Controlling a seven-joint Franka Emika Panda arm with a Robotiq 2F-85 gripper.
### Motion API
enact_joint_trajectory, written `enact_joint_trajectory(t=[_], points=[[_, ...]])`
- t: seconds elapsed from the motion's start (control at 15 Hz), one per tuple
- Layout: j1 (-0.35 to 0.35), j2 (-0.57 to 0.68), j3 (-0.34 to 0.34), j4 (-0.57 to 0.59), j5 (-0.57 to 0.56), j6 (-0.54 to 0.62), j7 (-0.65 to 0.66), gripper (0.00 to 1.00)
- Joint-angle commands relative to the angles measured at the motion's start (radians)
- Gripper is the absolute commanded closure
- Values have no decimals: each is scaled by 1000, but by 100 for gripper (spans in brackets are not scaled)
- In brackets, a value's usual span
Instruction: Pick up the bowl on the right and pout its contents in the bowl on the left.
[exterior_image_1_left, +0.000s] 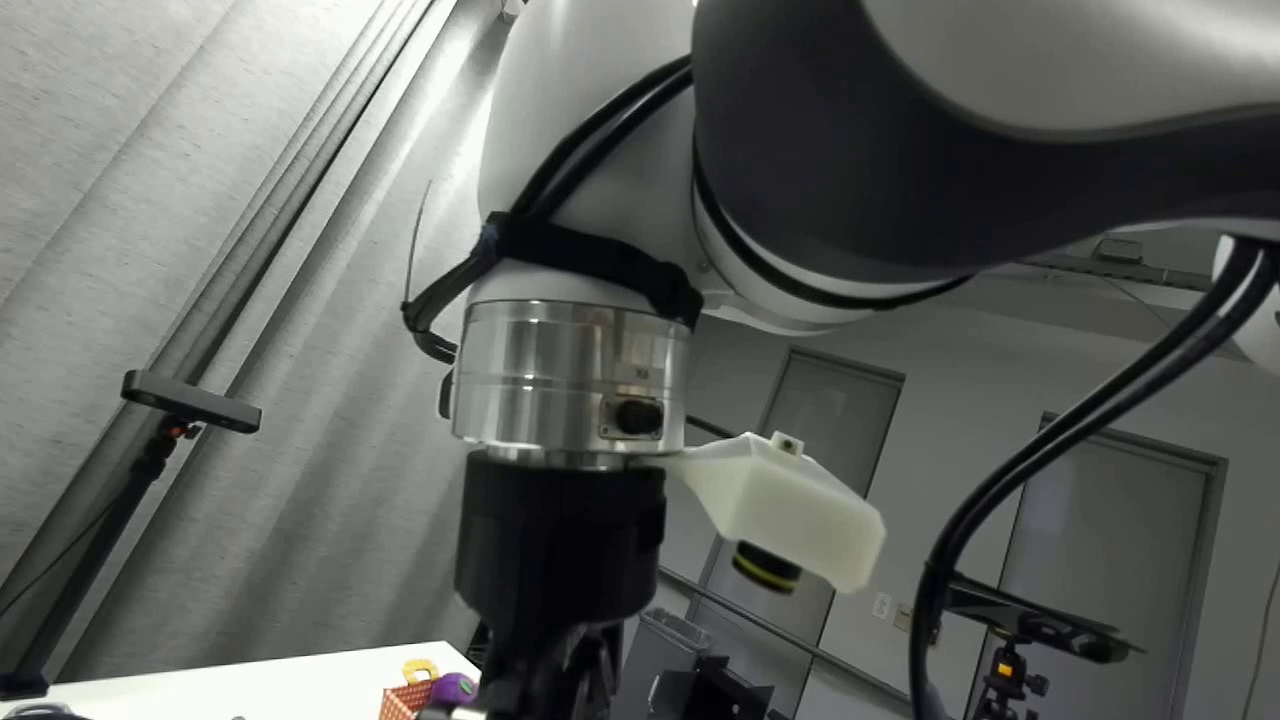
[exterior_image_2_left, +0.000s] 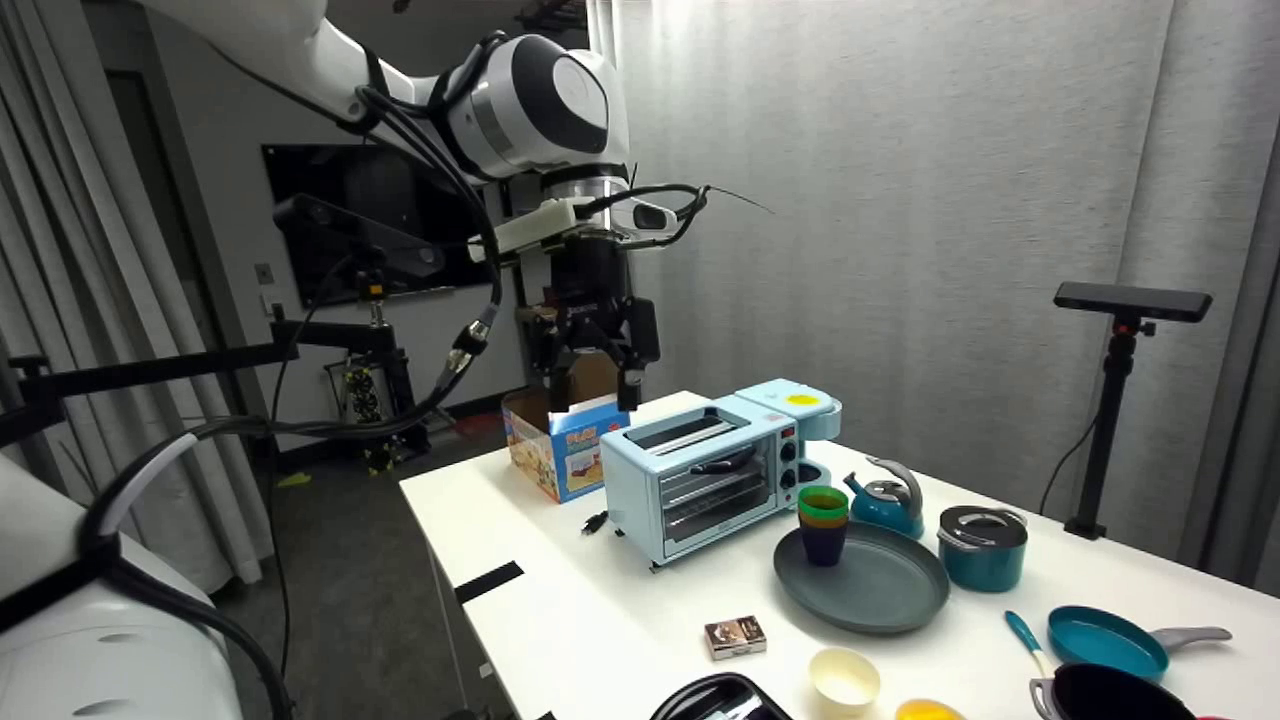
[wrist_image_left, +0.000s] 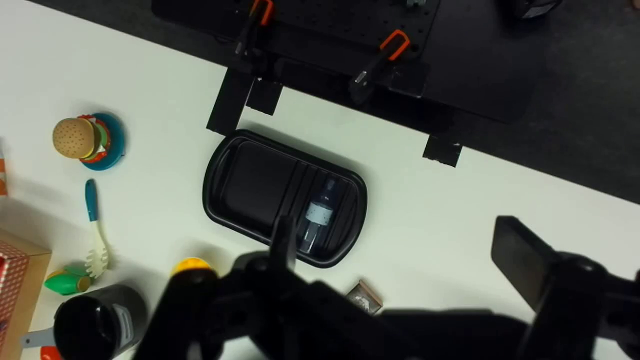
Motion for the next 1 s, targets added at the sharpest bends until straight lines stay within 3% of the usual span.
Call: enact_joint_trajectory(t=[0.0,0.93], points=[[27,4,-23,2,-6,-3,7,0],[5,35,-41,9,-26,33,63,0]])
